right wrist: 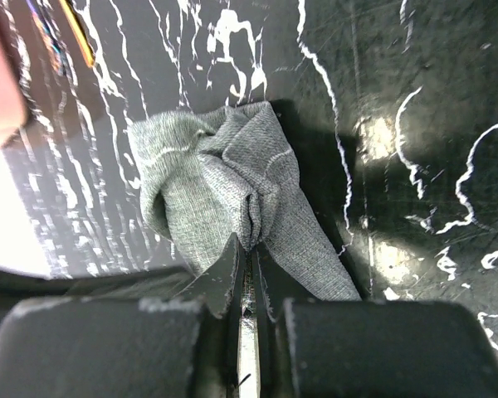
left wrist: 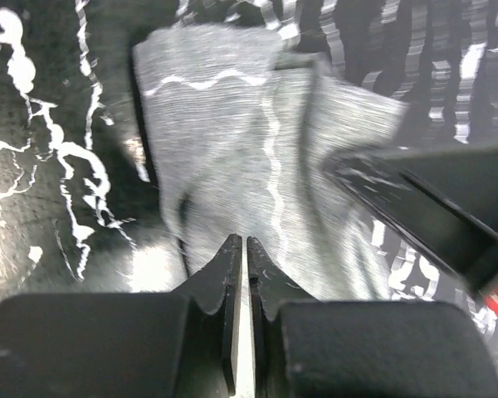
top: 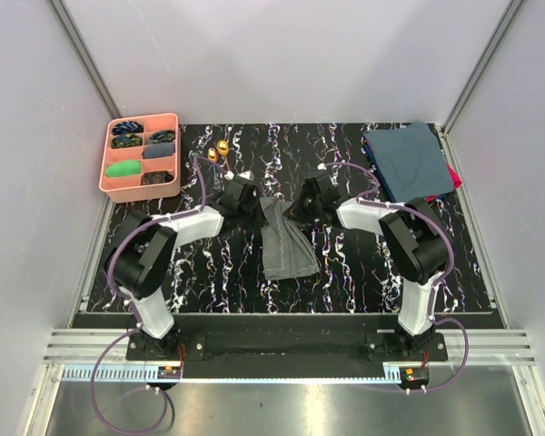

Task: Fold the napkin into a case and place the utensils inside
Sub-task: Stuff the top corner of the smaller-rectangle-folded napkin into the folded napkin.

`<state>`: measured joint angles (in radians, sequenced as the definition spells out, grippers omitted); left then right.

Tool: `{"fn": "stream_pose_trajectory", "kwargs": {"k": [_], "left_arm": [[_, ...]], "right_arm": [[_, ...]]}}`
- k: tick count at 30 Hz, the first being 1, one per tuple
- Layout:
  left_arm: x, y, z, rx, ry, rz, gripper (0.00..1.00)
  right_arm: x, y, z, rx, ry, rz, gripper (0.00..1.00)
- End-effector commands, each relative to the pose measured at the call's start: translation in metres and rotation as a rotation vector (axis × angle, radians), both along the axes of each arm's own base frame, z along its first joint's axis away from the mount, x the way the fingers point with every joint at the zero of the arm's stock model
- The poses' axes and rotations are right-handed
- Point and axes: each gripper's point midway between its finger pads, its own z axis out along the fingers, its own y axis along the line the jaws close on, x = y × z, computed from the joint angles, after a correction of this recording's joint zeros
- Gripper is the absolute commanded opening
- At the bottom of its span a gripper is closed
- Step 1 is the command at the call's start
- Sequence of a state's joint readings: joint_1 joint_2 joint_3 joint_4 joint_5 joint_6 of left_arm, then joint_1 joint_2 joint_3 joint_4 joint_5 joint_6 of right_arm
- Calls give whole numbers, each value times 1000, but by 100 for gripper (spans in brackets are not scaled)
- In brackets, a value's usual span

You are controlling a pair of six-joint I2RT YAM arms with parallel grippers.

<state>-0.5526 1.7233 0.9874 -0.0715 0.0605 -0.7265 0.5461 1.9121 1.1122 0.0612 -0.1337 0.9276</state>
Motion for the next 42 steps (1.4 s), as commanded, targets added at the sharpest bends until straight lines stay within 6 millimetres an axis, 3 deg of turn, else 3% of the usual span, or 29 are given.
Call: {"fn": "stream_pose_trajectory", "kwargs": {"k": [1, 3, 10, 12, 18, 23, 27, 30, 34, 42], "left_arm": [[6, -18, -16, -41, 29, -43, 7], [6, -21, -25, -45, 49, -46, 6], [12, -22, -28, -40, 28, -47, 6], [10, -19, -25, -37, 22, -46, 6], [6, -13, -16, -30, 0, -50, 6], [2, -7, 0, -61, -23, -48, 8], [0, 11, 13, -79, -45, 1, 13], [12, 27, 25, -77, -71, 41, 15], [27, 49, 27, -73, -68, 85, 16], [52, 45, 25, -23, -58, 69, 16]], "right_arm": [[9, 11, 22, -85, -120, 8, 0], [9, 17, 23, -89, -125, 21, 0], [8, 40, 20, -128, -150, 41, 1], [4, 38, 5, -157, -111, 45, 2], [10, 41, -11, -181, -112, 60, 4], [17, 46, -8, -161, -143, 60, 5], [16, 47, -7, -162, -163, 85, 8], [14, 48, -5, -174, -198, 131, 9], [16, 52, 3, -194, -244, 198, 22], [12, 54, 22, -204, -274, 264, 32]]}}
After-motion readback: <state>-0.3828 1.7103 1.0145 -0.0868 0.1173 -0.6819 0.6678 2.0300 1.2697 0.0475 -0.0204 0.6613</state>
